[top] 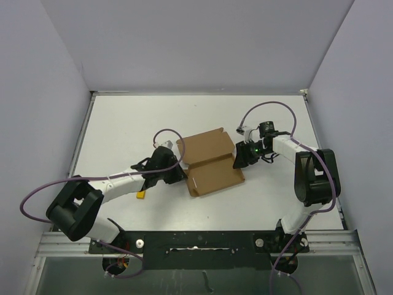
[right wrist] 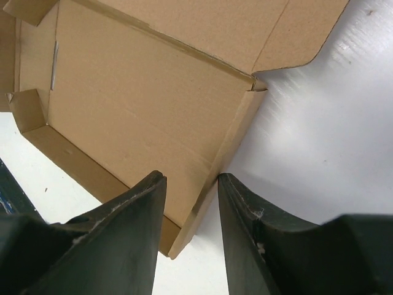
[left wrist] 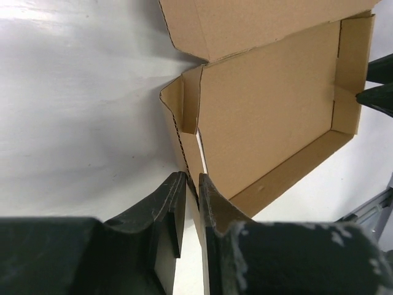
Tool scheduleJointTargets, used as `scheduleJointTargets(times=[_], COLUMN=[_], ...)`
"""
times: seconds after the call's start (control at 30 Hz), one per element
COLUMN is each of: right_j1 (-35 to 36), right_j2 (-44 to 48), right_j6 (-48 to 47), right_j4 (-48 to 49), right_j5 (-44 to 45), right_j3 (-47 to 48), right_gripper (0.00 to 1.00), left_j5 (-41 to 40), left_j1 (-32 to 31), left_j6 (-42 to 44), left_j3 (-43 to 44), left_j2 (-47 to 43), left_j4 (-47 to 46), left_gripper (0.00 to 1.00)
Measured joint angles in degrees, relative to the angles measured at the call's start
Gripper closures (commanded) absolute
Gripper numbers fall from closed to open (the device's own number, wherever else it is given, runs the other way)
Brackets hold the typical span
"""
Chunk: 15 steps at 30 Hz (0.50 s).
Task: Fold the paper box
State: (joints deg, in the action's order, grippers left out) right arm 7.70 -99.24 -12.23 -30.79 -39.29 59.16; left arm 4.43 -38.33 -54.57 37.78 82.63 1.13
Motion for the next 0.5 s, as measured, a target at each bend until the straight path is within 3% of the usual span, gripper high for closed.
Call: scheduleJointTargets(times=[0.5], right_j1=[0.00], right_j2=[-0.46], right_j6=[0.98], right_j4=[-0.11], right_j5=[-2.36], right_j3=[0.00], right_gripper=[0.60], left_j5=[-2.36], left_j1=[0.00], left_j6=[6.49], left_j3=[4.04], left_j2=[1.09], left_j4=[6.45], left_gripper=[0.90])
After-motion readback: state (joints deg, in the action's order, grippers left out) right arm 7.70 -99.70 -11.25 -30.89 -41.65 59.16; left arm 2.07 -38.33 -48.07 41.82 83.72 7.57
